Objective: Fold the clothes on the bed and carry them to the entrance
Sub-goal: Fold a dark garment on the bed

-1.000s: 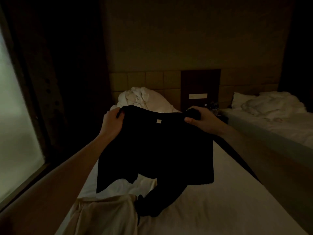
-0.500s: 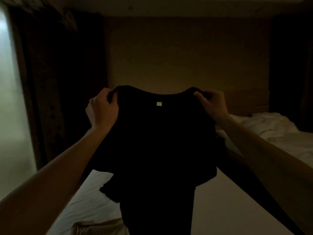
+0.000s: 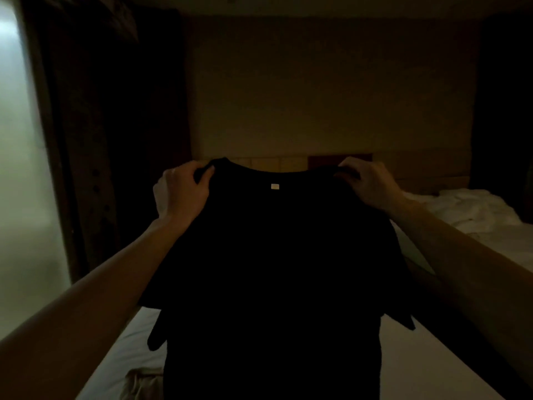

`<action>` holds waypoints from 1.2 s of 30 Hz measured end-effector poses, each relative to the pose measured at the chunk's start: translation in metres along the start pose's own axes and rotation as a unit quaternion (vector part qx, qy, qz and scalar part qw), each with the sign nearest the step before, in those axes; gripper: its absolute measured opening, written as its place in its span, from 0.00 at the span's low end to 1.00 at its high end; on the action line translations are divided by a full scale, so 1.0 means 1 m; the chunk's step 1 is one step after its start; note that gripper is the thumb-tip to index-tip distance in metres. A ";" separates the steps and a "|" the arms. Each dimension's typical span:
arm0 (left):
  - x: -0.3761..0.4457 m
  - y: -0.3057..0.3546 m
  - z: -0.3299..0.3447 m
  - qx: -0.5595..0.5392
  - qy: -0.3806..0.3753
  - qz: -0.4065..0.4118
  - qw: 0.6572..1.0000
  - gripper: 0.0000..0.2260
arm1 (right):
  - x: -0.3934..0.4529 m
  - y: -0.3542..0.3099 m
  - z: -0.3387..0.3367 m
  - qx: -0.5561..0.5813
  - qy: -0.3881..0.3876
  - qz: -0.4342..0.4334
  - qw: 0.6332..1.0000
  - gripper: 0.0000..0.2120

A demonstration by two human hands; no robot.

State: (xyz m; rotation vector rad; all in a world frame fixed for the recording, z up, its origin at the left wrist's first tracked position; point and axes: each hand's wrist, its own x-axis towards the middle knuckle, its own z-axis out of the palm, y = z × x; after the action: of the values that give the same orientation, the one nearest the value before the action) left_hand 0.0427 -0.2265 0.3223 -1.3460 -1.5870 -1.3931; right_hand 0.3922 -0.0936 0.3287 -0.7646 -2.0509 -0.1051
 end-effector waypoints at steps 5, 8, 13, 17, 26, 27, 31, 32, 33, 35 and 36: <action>-0.029 -0.042 0.082 0.120 -0.180 -0.004 0.976 0.18 | -0.002 0.041 0.060 -0.034 -0.144 0.075 0.986 0.07; -0.058 -0.068 0.138 0.131 -0.263 -0.017 0.956 0.17 | -0.007 0.070 0.114 -0.064 -0.201 0.140 0.967 0.09; -0.112 -0.121 0.238 0.113 -0.413 -0.078 0.900 0.17 | -0.032 0.137 0.220 -0.091 -0.281 0.200 0.934 0.09; -0.165 -0.171 0.319 0.074 -0.481 -0.128 0.864 0.16 | -0.059 0.184 0.314 -0.110 -0.315 0.230 0.914 0.06; -0.263 -0.231 0.433 0.042 -0.477 -0.185 0.858 0.14 | -0.137 0.260 0.443 -0.108 -0.314 0.291 0.897 0.10; -0.271 -0.231 0.440 0.045 -0.459 -0.176 0.870 0.13 | -0.144 0.265 0.450 -0.109 -0.312 0.295 0.897 0.10; -0.290 -0.230 0.451 0.021 -0.414 -0.162 0.895 0.14 | -0.162 0.281 0.467 -0.080 -0.334 0.326 0.881 0.11; -0.291 -0.230 0.448 0.020 -0.404 -0.160 0.900 0.14 | -0.167 0.283 0.469 -0.066 -0.350 0.336 0.872 0.11; -0.291 -0.231 0.444 0.018 -0.395 -0.157 0.905 0.13 | -0.172 0.285 0.468 -0.058 -0.367 0.343 0.863 0.13; -0.289 -0.231 0.427 0.003 -0.369 -0.167 0.914 0.12 | -0.182 0.287 0.460 -0.060 -0.391 0.362 0.844 0.19; -0.288 -0.229 0.415 -0.004 -0.346 -0.172 0.922 0.12 | -0.187 0.287 0.452 -0.064 -0.399 0.375 0.834 0.22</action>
State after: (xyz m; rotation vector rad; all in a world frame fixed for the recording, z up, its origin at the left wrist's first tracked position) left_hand -0.0254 0.1068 -0.1158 -1.7452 -2.3730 -1.1605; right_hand 0.2921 0.2085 -0.1405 -1.8846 -2.3146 0.6300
